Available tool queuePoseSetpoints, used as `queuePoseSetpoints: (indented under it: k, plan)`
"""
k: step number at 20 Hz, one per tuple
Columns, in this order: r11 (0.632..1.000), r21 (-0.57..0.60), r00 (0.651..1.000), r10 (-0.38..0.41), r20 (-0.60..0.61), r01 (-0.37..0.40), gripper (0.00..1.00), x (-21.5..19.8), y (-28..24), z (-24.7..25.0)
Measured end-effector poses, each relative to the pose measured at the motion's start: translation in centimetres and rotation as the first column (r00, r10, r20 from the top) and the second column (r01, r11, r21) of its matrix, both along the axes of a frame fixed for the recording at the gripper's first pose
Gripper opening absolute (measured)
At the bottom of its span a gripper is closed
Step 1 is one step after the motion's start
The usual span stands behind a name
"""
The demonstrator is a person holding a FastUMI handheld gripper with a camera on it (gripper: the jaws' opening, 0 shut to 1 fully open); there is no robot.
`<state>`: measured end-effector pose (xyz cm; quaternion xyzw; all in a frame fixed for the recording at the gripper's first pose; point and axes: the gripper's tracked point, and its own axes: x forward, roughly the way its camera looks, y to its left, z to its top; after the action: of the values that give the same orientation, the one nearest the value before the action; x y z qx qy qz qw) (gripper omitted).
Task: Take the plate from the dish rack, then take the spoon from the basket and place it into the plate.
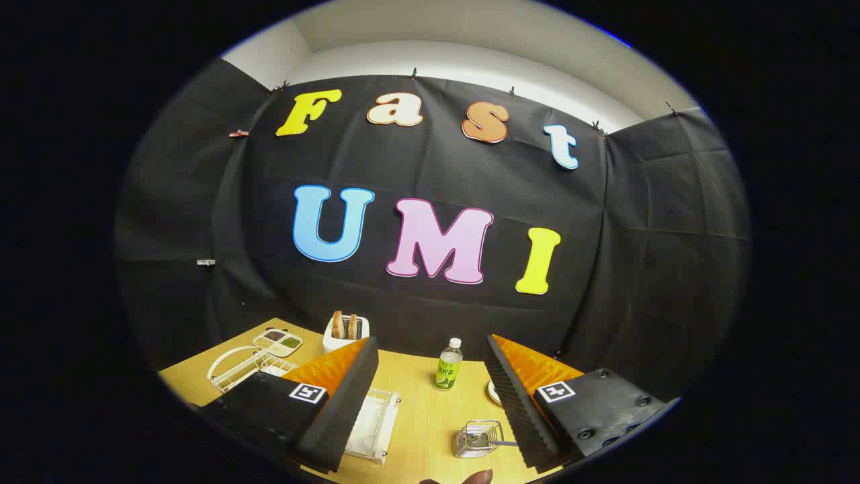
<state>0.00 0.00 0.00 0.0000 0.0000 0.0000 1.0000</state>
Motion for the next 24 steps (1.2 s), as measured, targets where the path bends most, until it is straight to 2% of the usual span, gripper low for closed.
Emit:
queuePoseSetpoints:
  k: [18,20,24]
  plan:
    - [1.0,0.024,0.999,0.0,-0.034,0.0,0.97,0.2,1.5,-0.8]
    - [0.999,0.038,0.998,0.011,-0.066,-0.008,0.97,0.6,2.1,-1.7]
    - [0.996,0.089,0.973,0.05,-0.223,-0.031,0.98,1.9,4.6,-5.7]
